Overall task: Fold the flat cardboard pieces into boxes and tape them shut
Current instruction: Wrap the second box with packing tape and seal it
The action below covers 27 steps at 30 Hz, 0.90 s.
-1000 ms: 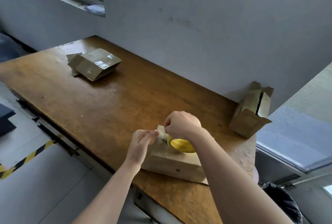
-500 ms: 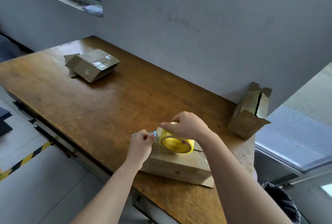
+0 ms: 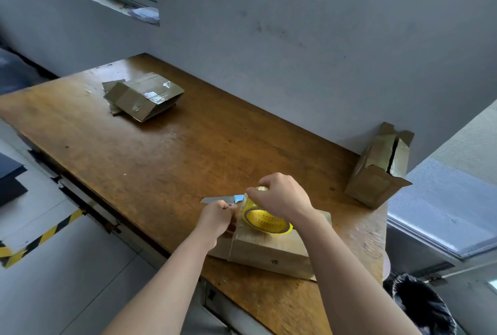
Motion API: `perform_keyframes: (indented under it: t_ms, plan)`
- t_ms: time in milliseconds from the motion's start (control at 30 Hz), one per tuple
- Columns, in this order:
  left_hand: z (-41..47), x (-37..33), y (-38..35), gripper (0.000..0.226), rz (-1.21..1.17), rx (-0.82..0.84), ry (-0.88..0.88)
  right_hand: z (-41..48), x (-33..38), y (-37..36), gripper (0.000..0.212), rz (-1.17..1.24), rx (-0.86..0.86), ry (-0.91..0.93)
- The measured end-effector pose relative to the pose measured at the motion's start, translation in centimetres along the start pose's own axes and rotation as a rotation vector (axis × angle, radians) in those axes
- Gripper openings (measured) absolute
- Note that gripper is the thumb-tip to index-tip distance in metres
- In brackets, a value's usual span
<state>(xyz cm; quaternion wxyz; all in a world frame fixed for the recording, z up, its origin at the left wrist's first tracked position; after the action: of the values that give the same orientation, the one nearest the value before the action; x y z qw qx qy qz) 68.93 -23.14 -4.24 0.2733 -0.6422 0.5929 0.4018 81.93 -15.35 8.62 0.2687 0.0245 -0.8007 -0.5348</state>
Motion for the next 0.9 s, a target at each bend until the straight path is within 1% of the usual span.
perform_keyframes:
  t_ms: [133,200,267,333,367,400,433,467,500,533,567,600,733,800,867,900]
  plan:
    - [0.3,0.4,-0.9,0.029,0.004,0.021,0.041,0.0,0.1,-0.1,0.046,-0.01,-0.025,0.002]
    - [0.5,0.9,-1.3,0.025,0.018,0.058,0.075,0.0,0.1,-0.1,0.043,-0.01,-0.033,0.003]
    - [0.6,2.3,-1.9,0.027,0.111,0.119,0.139,0.0,0.0,-0.2,0.043,-0.005,-0.033,0.002]
    - [0.4,3.6,-2.5,0.024,0.184,0.162,0.18,-0.1,-0.2,-0.3,0.045,0.008,-0.037,-0.005]
    - [0.5,3.5,-2.3,0.022,0.231,0.144,0.16,-0.2,-0.3,-0.2,0.044,0.01,-0.043,-0.008]
    - [0.5,2.6,-1.7,0.017,0.293,0.08,0.105,-0.2,-0.3,-0.2,0.043,0.008,-0.048,-0.012]
    - [0.2,1.3,-0.8,0.011,0.329,-0.022,0.025,-0.2,-0.3,-0.2,0.041,0.008,-0.048,-0.016]
    - [-0.4,-0.1,0.2,0.007,0.304,-0.144,-0.082,-0.2,-0.4,-0.2,0.04,0.012,-0.048,-0.019]
    - [-1.2,-1.4,1.0,0.007,0.226,-0.244,-0.195,-0.1,-0.4,-0.2,0.04,0.018,-0.048,-0.022]
    - [-1.9,-2.4,1.3,0.009,0.124,-0.291,-0.294,-0.2,-0.4,-0.2,0.04,0.02,-0.05,-0.024]
    - [-2.2,-3.0,1.0,0.009,0.05,-0.28,-0.354,-0.2,-0.4,-0.1,0.04,0.018,-0.054,-0.026]
    - [-2.2,-3.4,0.3,0.01,0.031,-0.232,-0.366,-0.2,-0.4,0.0,0.041,0.015,-0.06,-0.026]
    - [-0.4,-1.4,-1.9,0.019,0.087,0.036,-0.138,-0.3,-0.4,0.0,0.039,0.013,-0.076,-0.027]
    - [-0.2,-1.1,-1.6,0.023,0.097,0.065,-0.119,-0.3,-0.4,0.1,0.04,0.014,-0.08,-0.021]
    - [-0.3,-1.6,-1.2,0.024,0.095,0.031,-0.181,-0.3,-0.3,0.0,0.039,0.014,-0.077,-0.014]
    - [-0.3,-1.8,-1.5,0.024,0.053,0.033,-0.216,-0.2,-0.2,-0.1,0.04,0.012,-0.075,-0.013]
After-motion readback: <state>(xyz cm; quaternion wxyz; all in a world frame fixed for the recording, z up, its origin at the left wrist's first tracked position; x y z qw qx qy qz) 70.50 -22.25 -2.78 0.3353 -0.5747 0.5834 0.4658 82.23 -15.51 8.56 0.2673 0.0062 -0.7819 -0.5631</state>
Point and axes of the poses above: each hand's wrist, its own z-axis towards the middle knuckle, its own y-axis out of the back of the hand, x = y × z, the point moved 10 cm from there along z, towards the middle knuckle, and after that the axes turned 14 degrees about x, right-handed, at the moved point
